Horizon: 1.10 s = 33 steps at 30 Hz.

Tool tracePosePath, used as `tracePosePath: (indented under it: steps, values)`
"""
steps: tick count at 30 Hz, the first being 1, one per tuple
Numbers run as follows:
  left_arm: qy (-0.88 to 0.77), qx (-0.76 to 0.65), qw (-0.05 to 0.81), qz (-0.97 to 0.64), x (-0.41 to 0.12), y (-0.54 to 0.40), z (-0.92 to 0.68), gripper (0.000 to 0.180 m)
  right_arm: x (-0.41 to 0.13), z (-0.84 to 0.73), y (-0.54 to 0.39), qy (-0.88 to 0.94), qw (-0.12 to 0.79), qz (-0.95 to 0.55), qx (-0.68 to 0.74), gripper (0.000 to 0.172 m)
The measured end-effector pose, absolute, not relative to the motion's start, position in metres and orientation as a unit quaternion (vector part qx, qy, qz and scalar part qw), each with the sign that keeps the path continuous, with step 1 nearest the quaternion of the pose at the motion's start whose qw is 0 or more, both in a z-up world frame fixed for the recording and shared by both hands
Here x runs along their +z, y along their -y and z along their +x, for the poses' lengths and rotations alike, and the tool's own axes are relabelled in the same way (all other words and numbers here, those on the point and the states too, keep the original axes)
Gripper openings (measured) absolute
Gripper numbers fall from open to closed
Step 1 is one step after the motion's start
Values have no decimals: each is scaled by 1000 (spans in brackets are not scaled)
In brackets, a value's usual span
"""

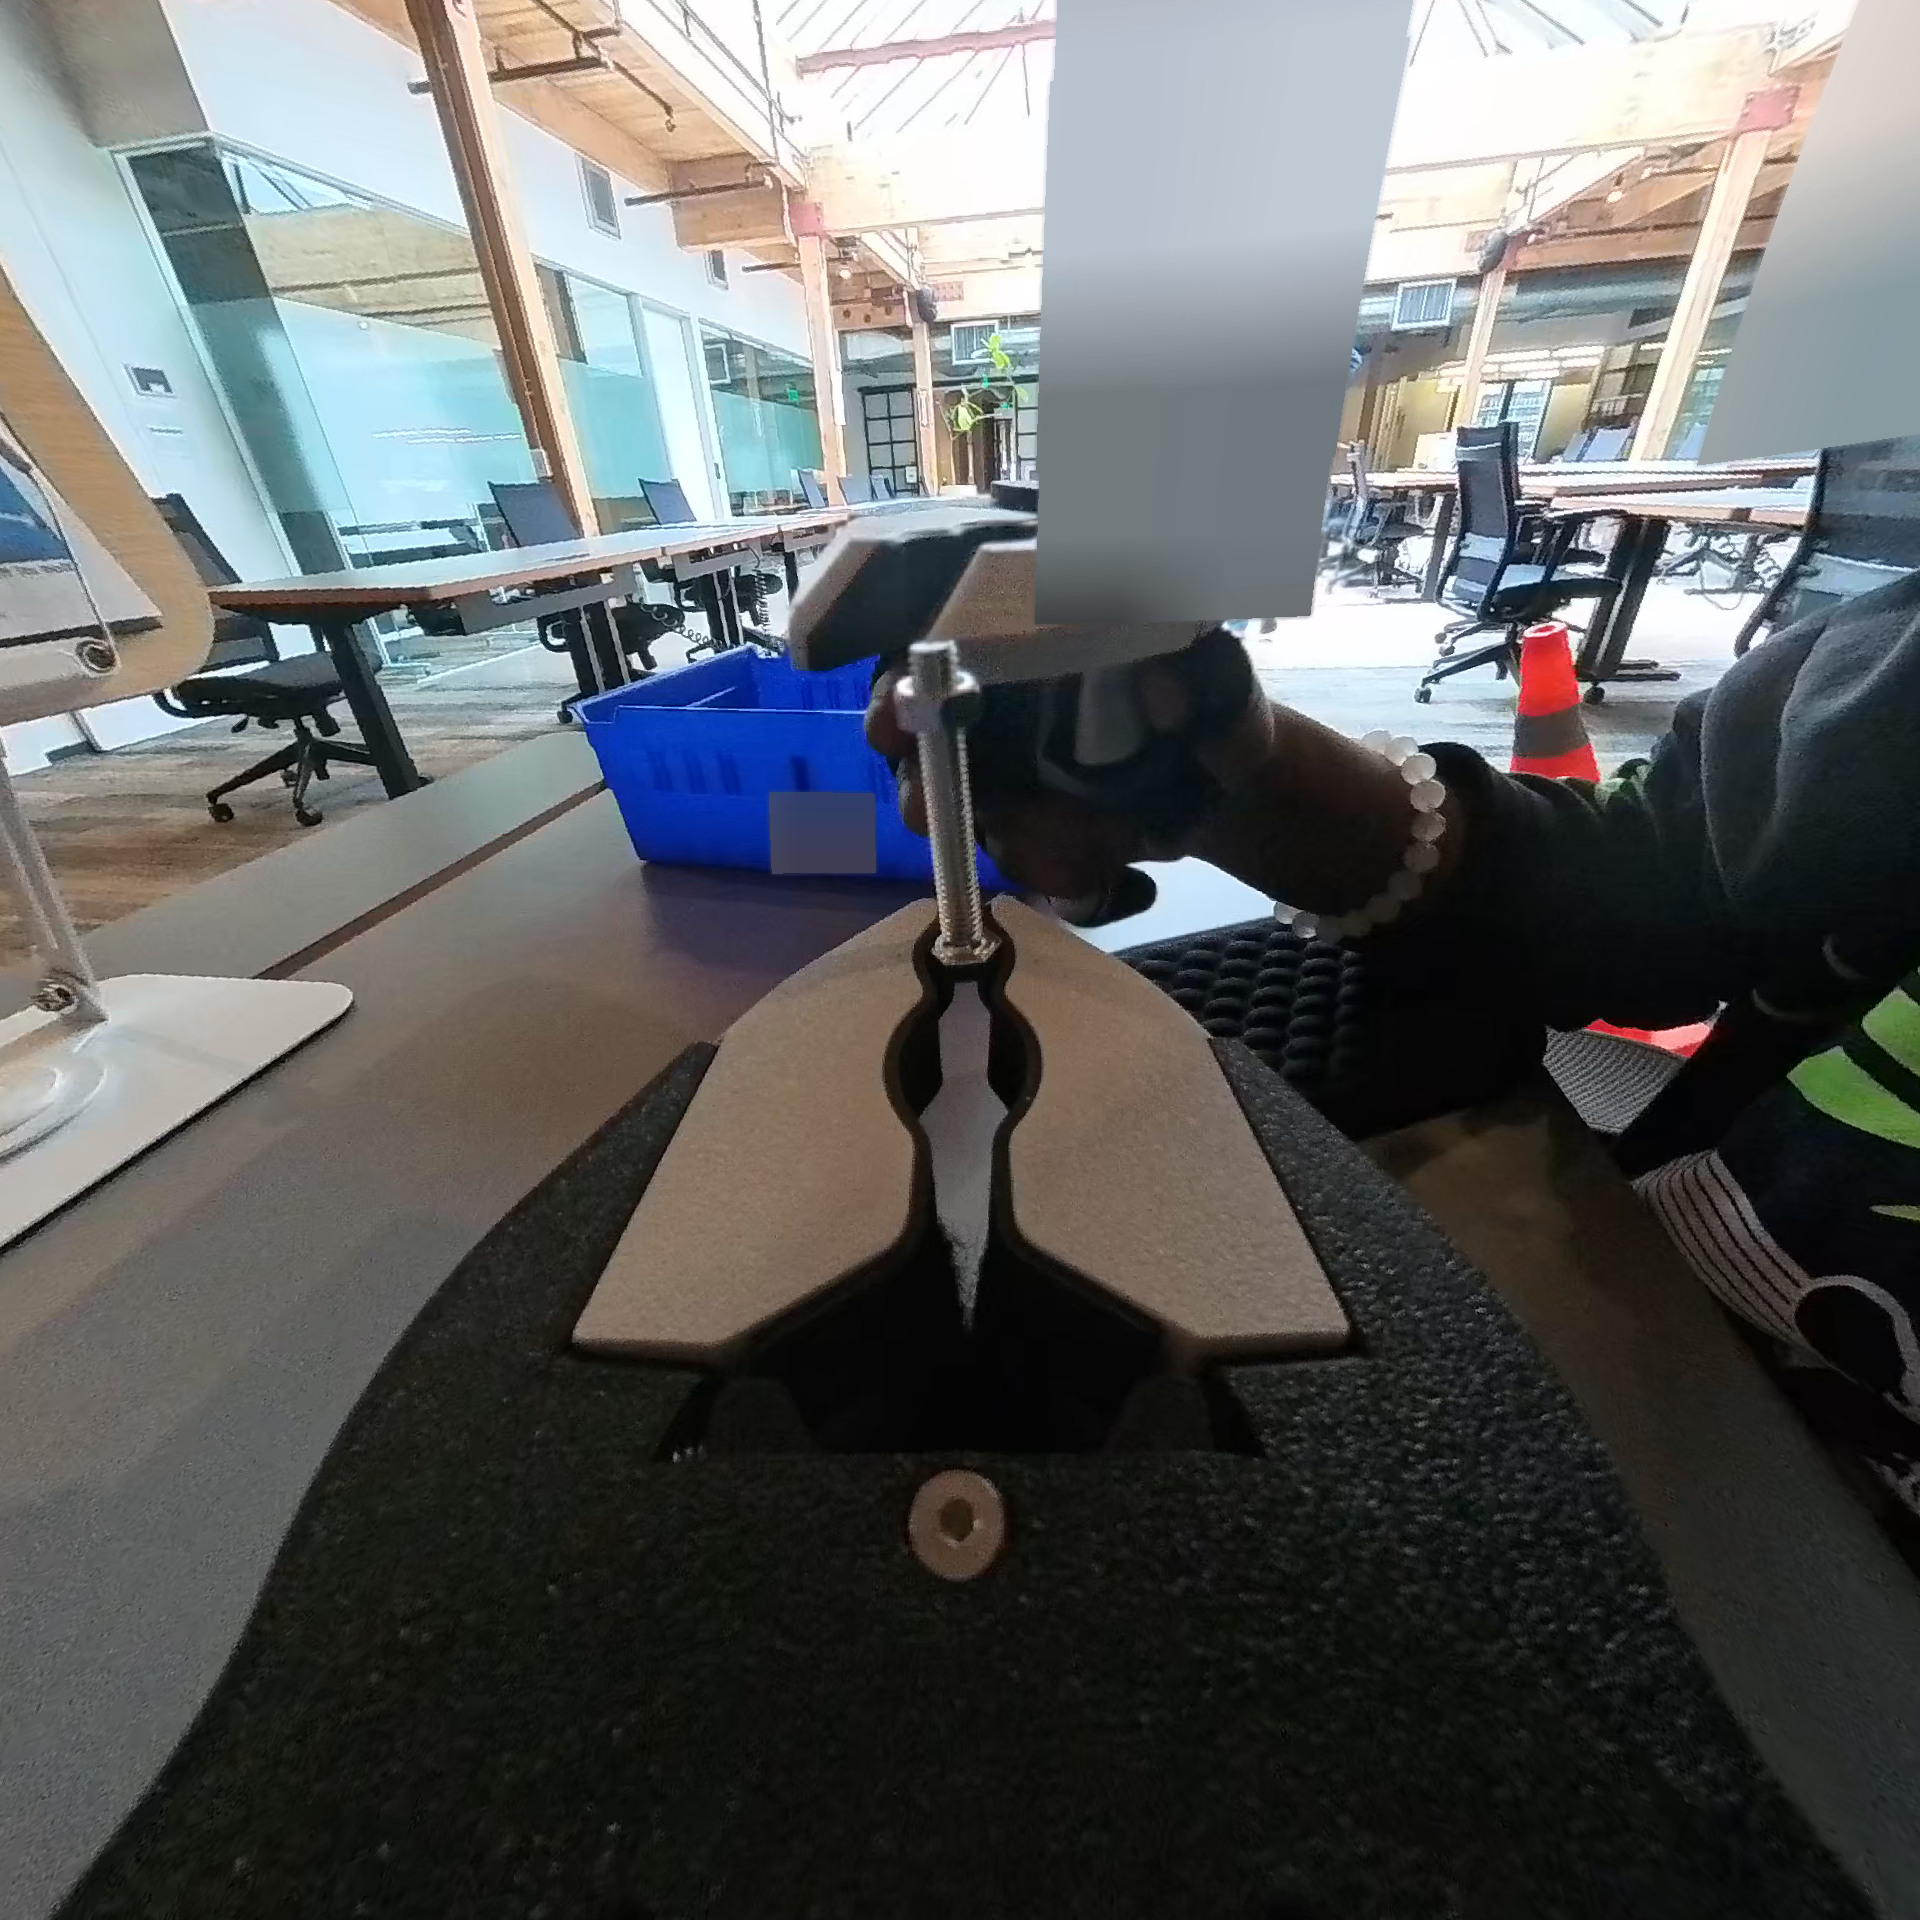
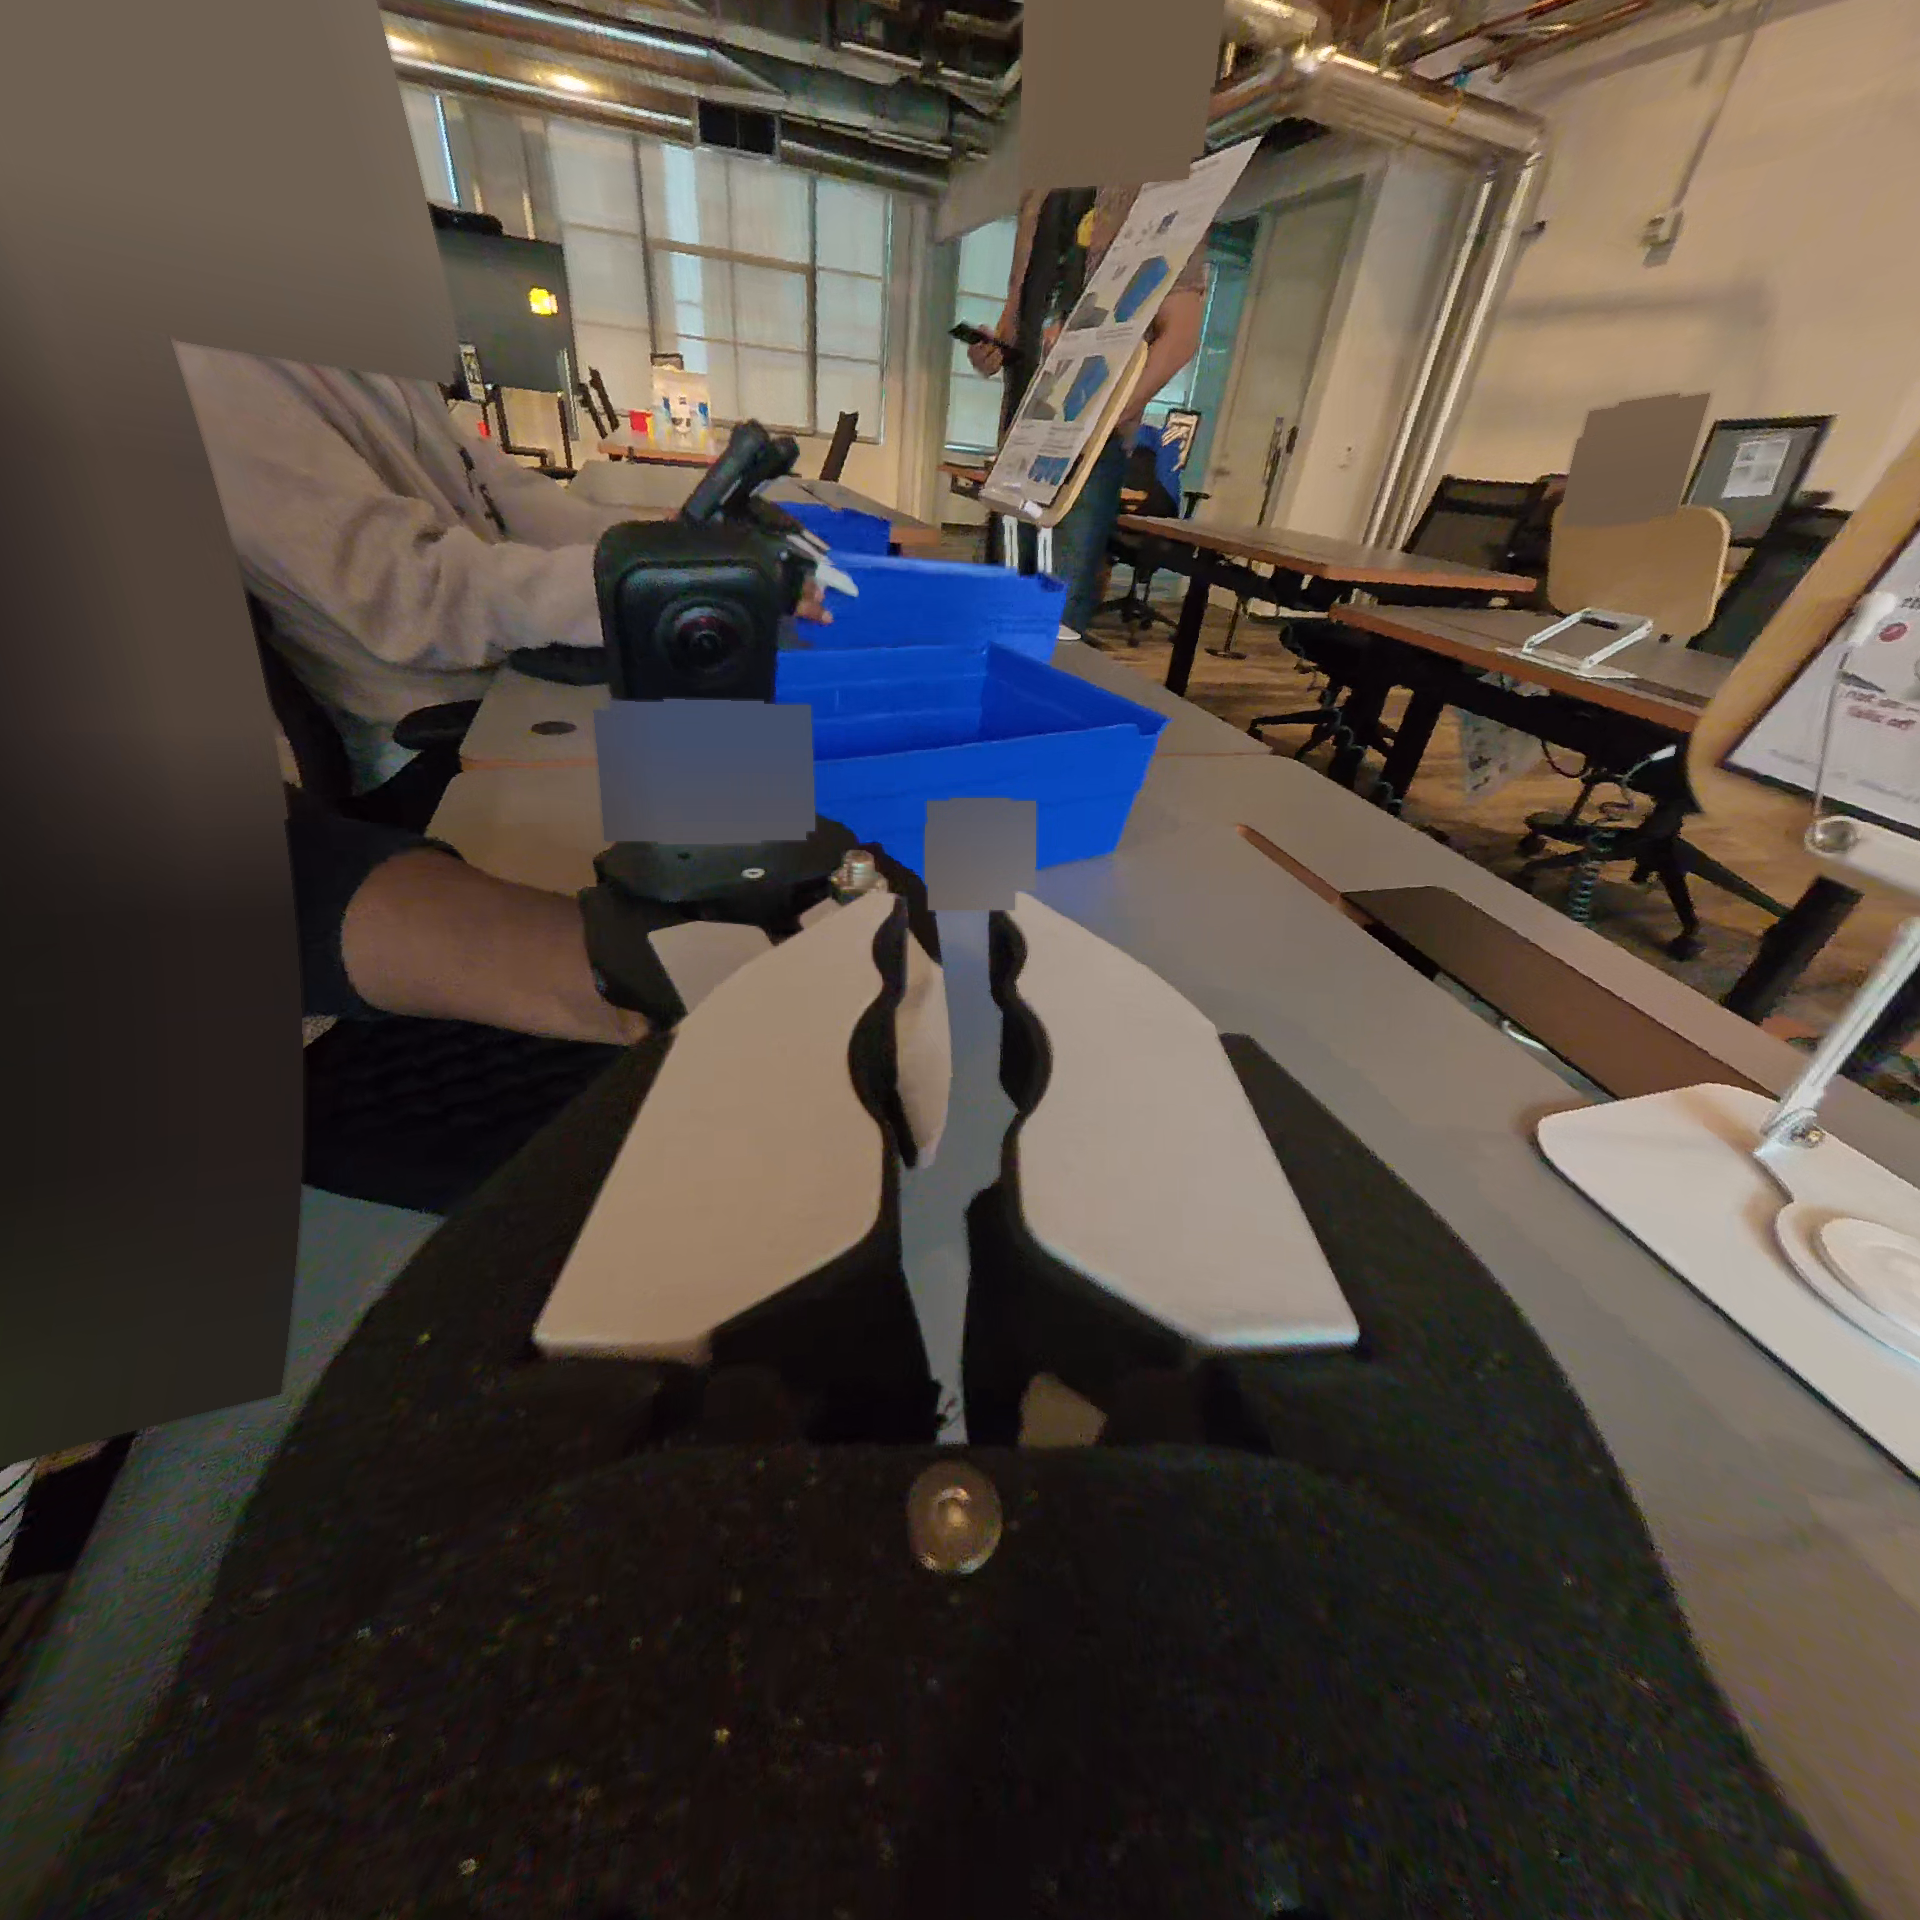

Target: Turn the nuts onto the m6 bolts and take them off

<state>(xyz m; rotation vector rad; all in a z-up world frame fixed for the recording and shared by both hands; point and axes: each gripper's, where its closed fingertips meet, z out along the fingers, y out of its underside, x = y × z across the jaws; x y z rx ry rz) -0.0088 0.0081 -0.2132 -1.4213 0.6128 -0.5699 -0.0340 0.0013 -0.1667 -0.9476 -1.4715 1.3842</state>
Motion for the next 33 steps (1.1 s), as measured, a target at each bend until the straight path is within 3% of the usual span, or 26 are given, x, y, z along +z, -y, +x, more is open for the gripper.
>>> tracePosePath:
  steps: [6,10,15,17,19,25,27,29,33]
  values:
    - [-277,-250,676,-635,-215,-8,-7,4,-170,-37,11,609,432,-370,552,33]
    - [-272,-252,680,-632,-213,-8,-9,4,-165,-34,-1,589,442,-382,558,13]
    - [-272,-250,678,-635,-215,-9,-8,4,-167,-37,9,604,434,-371,556,31]
    - [-274,-250,678,-634,-215,-9,-8,4,-170,-39,8,608,439,-376,545,28]
    - [-270,-253,680,-633,-213,-8,-9,3,-167,-36,1,595,444,-382,551,12]
    - [-270,-250,680,-635,-215,-9,-9,4,-168,-37,9,605,436,-372,552,29]
    - [-272,-250,679,-634,-215,-9,-8,4,-169,-38,7,607,439,-375,546,26]
    - [-270,-251,681,-633,-213,-8,-9,3,-166,-35,-2,590,447,-384,552,11]
    - [-269,-249,680,-635,-215,-9,-10,4,-161,-33,4,589,440,-372,566,22]
